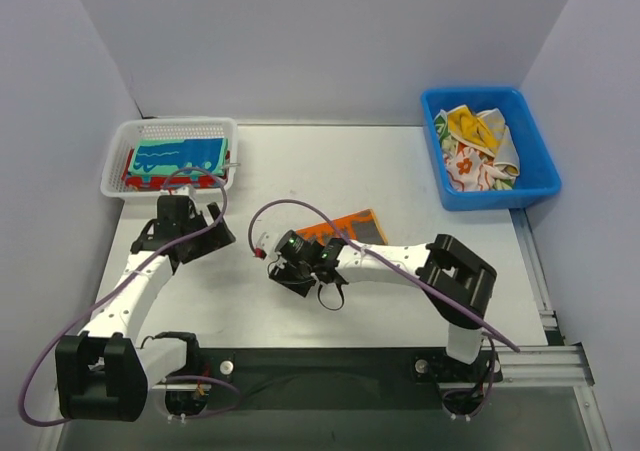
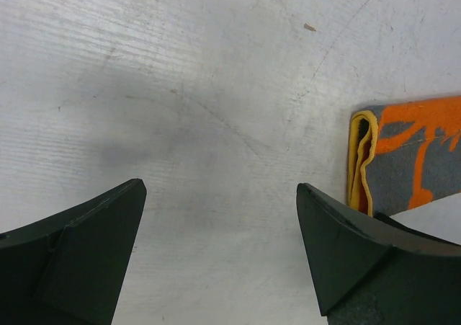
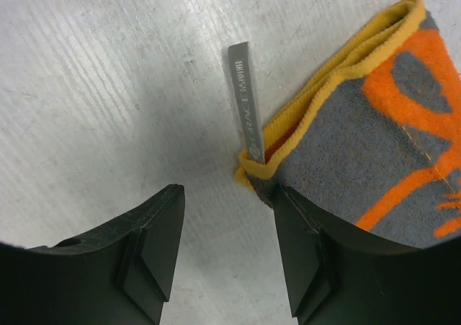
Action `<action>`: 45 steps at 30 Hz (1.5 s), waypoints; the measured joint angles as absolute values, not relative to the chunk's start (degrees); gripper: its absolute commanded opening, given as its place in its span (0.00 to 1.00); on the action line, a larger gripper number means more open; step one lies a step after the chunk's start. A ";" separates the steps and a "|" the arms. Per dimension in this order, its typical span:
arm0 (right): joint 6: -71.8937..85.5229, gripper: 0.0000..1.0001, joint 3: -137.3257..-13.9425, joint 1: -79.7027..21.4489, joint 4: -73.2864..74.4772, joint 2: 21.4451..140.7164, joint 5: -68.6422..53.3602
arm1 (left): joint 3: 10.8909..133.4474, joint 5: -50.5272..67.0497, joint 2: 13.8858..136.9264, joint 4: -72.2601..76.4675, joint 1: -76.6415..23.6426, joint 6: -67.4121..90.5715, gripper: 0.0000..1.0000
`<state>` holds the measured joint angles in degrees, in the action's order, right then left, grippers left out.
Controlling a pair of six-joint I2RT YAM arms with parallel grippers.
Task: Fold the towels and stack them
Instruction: Smooth out wrinkles on the folded towel
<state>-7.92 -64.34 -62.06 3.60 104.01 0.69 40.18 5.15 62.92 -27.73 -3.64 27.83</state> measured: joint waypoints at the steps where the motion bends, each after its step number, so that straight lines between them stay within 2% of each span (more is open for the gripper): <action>1: -8.78 0.52 -64.86 -62.46 4.03 105.01 1.30 | 40.18 5.28 62.92 -27.64 -3.64 27.79 0.97; 4: -10.98 0.48 -66.43 -63.46 4.82 107.66 3.22 | 40.18 5.50 62.94 -27.62 -3.64 27.77 0.97; 7: -13.08 0.35 -68.38 -64.40 4.56 109.45 5.61 | 40.18 6.09 63.09 -27.57 -3.64 27.77 0.97; 8: -13.72 0.26 -68.77 -64.71 4.25 110.02 6.44 | 40.18 6.26 63.18 -27.57 -3.64 27.77 0.97; 10: -14.98 0.15 -69.32 -65.28 3.77 110.96 8.23 | 40.18 6.44 63.35 -27.59 -3.64 27.77 0.97; 11: -15.33 0.05 -69.49 -65.36 3.68 111.28 9.10 | 40.18 6.55 63.44 -27.57 -3.64 27.77 0.98; 12: -15.97 0.01 -69.56 -65.60 3.62 111.46 9.72 | 40.18 6.70 63.53 -27.57 -3.64 27.77 0.98; 17: -15.62 0.00 -68.79 -65.47 2.39 111.00 9.80 | 40.18 8.97 64.45 -26.89 -3.64 28.58 0.97; 25: -5.30 0.00 -58.24 -57.87 -8.25 101.43 -2.37 | 34.81 17.89 66.76 -19.00 -4.75 37.98 0.97; 35: 2.46 0.00 -54.72 -54.46 -17.34 96.86 -8.19 | 33.85 19.20 74.41 -9.15 -16.80 48.97 0.98; 36: 2.39 0.04 -54.78 -54.48 -17.10 96.97 -8.45 | 33.85 18.50 74.50 -9.10 -16.80 49.32 0.97; 37: 2.13 0.13 -55.22 -54.68 -16.12 97.25 -8.47 | 33.85 17.58 74.37 -9.15 -16.80 49.41 0.97; 39: 1.08 0.25 -56.36 -55.13 -14.04 98.15 -8.01 | 33.89 15.66 73.60 -9.56 -16.67 49.23 0.97; 40: 0.32 0.35 -56.97 -55.59 -12.86 98.56 -7.29 | 33.91 14.44 72.82 -10.24 -16.51 48.84 0.98; 43: -1.91 0.53 -58.57 -58.00 -9.54 99.55 -5.23 | 34.11 10.57 68.73 -13.52 -15.20 46.78 0.97; 45: -3.31 0.59 -60.14 -60.36 -6.66 100.07 -3.66 | 34.74 7.90 64.99 -16.51 -12.93 44.51 0.97</action>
